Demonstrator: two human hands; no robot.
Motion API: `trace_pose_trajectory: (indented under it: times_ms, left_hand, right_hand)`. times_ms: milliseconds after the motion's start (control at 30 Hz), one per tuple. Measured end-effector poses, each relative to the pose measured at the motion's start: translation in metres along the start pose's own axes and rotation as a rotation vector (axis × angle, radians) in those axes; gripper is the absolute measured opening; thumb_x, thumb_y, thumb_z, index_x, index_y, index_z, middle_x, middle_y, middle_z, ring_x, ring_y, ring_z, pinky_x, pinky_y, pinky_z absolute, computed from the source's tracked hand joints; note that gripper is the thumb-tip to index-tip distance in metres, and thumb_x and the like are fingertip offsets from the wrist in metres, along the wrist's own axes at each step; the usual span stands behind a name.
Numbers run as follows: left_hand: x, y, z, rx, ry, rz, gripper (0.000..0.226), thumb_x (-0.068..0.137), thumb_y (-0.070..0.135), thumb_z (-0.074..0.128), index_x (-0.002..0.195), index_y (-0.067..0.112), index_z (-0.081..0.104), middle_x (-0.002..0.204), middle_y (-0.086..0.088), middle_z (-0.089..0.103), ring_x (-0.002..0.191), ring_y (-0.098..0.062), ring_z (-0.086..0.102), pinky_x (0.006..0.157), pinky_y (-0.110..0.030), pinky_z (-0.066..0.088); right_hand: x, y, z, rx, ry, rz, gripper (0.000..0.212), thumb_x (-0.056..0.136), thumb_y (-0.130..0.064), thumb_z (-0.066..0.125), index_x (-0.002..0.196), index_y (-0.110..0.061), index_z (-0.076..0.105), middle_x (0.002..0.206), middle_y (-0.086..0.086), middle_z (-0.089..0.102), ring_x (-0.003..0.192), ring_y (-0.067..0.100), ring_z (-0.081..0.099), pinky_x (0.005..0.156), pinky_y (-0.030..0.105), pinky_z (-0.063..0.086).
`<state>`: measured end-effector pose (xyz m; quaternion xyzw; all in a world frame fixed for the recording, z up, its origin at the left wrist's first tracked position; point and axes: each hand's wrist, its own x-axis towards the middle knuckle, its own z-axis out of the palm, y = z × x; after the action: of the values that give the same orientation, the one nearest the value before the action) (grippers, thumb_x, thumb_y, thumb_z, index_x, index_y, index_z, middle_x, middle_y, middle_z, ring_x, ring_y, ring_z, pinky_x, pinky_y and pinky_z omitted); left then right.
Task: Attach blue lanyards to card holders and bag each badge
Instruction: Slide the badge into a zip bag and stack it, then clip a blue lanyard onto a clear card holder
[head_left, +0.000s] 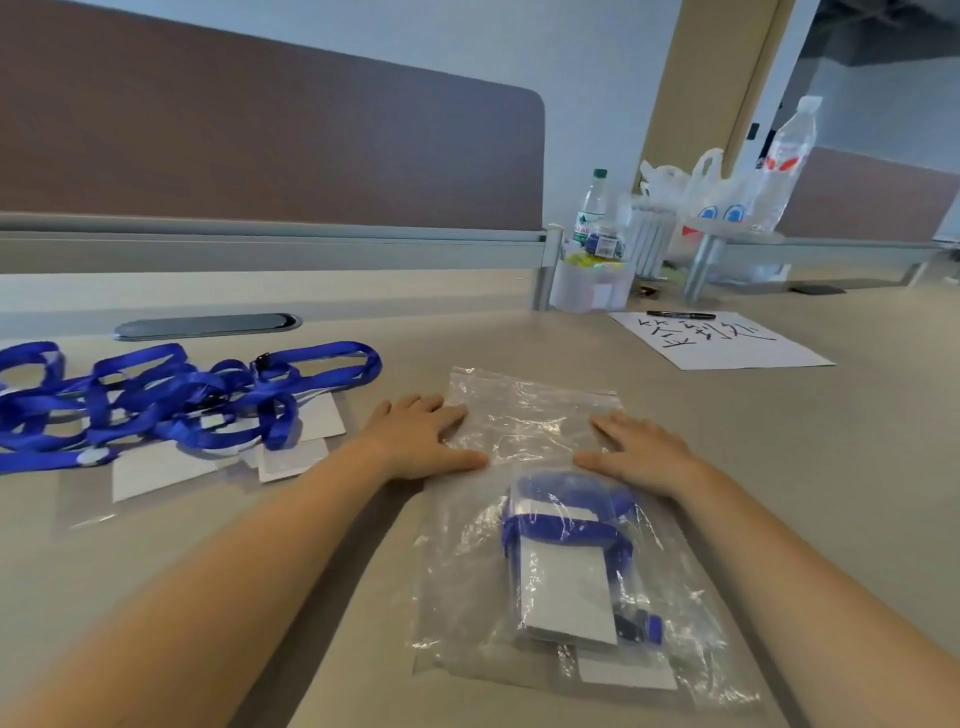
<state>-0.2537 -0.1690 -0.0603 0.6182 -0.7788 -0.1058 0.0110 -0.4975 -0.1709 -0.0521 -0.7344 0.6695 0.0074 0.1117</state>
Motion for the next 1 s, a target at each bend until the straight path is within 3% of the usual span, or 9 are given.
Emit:
trace_pose_trajectory:
  times_ms: [233, 433, 600, 700, 867, 933, 1000]
  left_hand:
    - [-0.049, -0.011, -0.023, -0.107, 0.186, -0.004, 0.063, 0.088, 0.047, 0.048, 0.142, 0.022, 0.028, 0.153, 0.0, 0.023, 0.14, -0.019, 0.021, 0.114, -0.034, 0.019]
    - [-0.114, -0.075, -0.024, -0.091, 0.244, -0.226, 0.054, 0.087, 0.039, 0.053, 0.135, 0.019, 0.038, 0.141, -0.002, 0.042, 0.128, -0.018, 0.038, 0.107, -0.032, 0.032]
    - [-0.154, -0.131, -0.02, -0.069, 0.228, -0.388, 0.068, 0.084, 0.047, 0.053, 0.141, 0.022, 0.027, 0.151, 0.0, 0.026, 0.139, -0.019, 0.024, 0.113, -0.034, 0.023]
    - [-0.164, -0.149, -0.018, -0.053, 0.175, -0.414, 0.067, 0.085, 0.053, 0.048, 0.141, 0.024, 0.027, 0.153, 0.0, 0.022, 0.139, -0.019, 0.024, 0.112, -0.033, 0.026]
    - [-0.165, -0.17, -0.02, -0.004, 0.128, -0.457, 0.065, 0.086, 0.059, 0.039, 0.142, 0.032, 0.021, 0.156, 0.001, 0.012, 0.142, -0.023, 0.015, 0.117, -0.042, 0.019]
    - [-0.165, -0.18, -0.021, 0.007, 0.117, -0.5, 0.065, 0.085, 0.061, 0.038, 0.142, 0.033, 0.022, 0.155, 0.0, 0.013, 0.142, -0.024, 0.014, 0.116, -0.045, 0.019]
    - [-0.165, -0.187, -0.022, 0.022, 0.114, -0.542, 0.067, 0.084, 0.063, 0.035, 0.142, 0.032, 0.021, 0.155, -0.001, 0.013, 0.143, -0.025, 0.014, 0.115, -0.046, 0.018]
  right_hand:
    - [-0.017, -0.041, -0.019, 0.032, 0.153, -0.084, 0.06, 0.088, -0.039, 0.051, 0.14, -0.017, 0.03, 0.15, 0.007, 0.026, 0.135, 0.027, 0.03, 0.112, 0.037, 0.026]
    - [-0.032, -0.126, -0.008, 0.089, 0.133, -0.284, 0.049, 0.09, -0.028, 0.05, 0.136, -0.016, 0.038, 0.144, 0.005, 0.037, 0.131, 0.023, 0.037, 0.109, 0.034, 0.03]
    - [-0.027, -0.195, 0.006, 0.124, 0.095, -0.434, 0.04, 0.09, -0.023, 0.048, 0.129, -0.015, 0.045, 0.134, 0.007, 0.047, 0.119, 0.023, 0.048, 0.099, 0.032, 0.04]
    - [-0.022, -0.224, 0.016, 0.193, 0.063, -0.501, 0.043, 0.088, -0.027, 0.052, 0.13, -0.018, 0.045, 0.133, 0.003, 0.049, 0.115, 0.019, 0.051, 0.094, 0.03, 0.041]
    - [-0.008, -0.25, 0.028, 0.202, 0.006, -0.544, 0.03, 0.083, -0.037, 0.054, 0.107, -0.018, 0.053, 0.102, 0.002, 0.056, 0.084, 0.015, 0.053, 0.07, 0.025, 0.045]
    - [-0.009, -0.25, 0.028, 0.214, -0.032, -0.54, 0.037, 0.082, -0.041, 0.057, 0.112, -0.02, 0.05, 0.099, 0.0, 0.052, 0.081, 0.012, 0.048, 0.061, 0.018, 0.037]
    - [-0.009, -0.247, 0.029, 0.244, -0.07, -0.523, 0.053, 0.078, -0.041, 0.062, 0.124, -0.02, 0.044, 0.111, 0.003, 0.053, 0.093, 0.014, 0.051, 0.068, 0.018, 0.041]
